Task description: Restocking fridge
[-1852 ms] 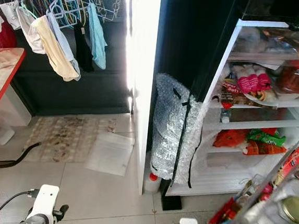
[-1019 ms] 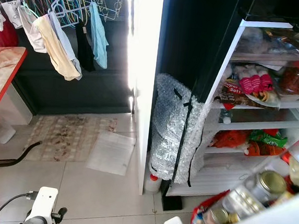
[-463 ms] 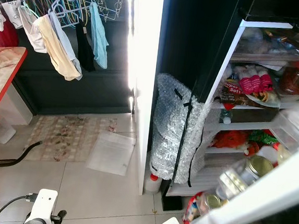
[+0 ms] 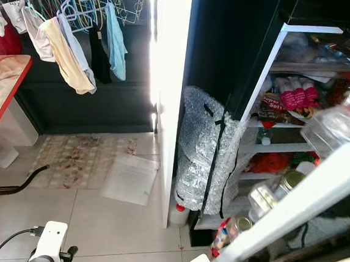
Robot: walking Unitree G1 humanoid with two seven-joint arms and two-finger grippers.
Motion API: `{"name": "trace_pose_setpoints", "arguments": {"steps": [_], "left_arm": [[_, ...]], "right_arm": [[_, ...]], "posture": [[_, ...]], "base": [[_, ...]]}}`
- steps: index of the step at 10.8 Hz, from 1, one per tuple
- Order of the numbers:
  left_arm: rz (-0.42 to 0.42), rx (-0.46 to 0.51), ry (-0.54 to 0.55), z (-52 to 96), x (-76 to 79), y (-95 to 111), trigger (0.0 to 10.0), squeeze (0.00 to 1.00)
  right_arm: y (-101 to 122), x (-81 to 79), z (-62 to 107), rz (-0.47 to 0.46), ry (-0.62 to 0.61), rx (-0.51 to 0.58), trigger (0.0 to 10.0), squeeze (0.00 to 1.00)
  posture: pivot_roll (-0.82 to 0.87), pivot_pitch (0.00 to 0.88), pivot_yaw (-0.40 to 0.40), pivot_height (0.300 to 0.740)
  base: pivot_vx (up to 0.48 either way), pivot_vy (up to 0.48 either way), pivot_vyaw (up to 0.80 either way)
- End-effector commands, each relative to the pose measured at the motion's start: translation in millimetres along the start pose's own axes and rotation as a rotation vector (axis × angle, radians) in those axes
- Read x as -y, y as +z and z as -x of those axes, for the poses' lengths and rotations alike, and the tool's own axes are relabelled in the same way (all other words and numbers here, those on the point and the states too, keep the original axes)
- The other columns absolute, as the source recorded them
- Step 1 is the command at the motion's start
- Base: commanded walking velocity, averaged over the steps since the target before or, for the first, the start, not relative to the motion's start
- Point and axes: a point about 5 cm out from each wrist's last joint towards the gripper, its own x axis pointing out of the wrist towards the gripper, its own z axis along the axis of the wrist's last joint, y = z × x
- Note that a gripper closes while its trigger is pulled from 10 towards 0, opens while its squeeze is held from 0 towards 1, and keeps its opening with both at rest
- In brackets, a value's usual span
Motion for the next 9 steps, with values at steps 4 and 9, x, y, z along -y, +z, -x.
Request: {"name": "trace_pose_setpoints", "arguments": {"steps": [4, 9], "left_arm": [[-0.019, 0.005, -0.002, -0.2, 1.8, 1, 10.0, 0.00], [-0.022, 0.017, 0.001, -1.1, 1.2, 5, 10.0, 0.00]], "right_arm": [[-10, -4.3, -0.3, -0.153, -0.001, -0.040, 10.0, 0.00], [-28, -16.3, -0.9, -0.743, -0.138, -0.141, 10.0, 0.00]], "posture": [[-0.12, 0.050, 0.011, 0.740], [-0.13, 0.054, 0.015, 0.740]], "base": [[0.000, 0.000, 0.00], [0.000, 0.000, 0.00]]}}
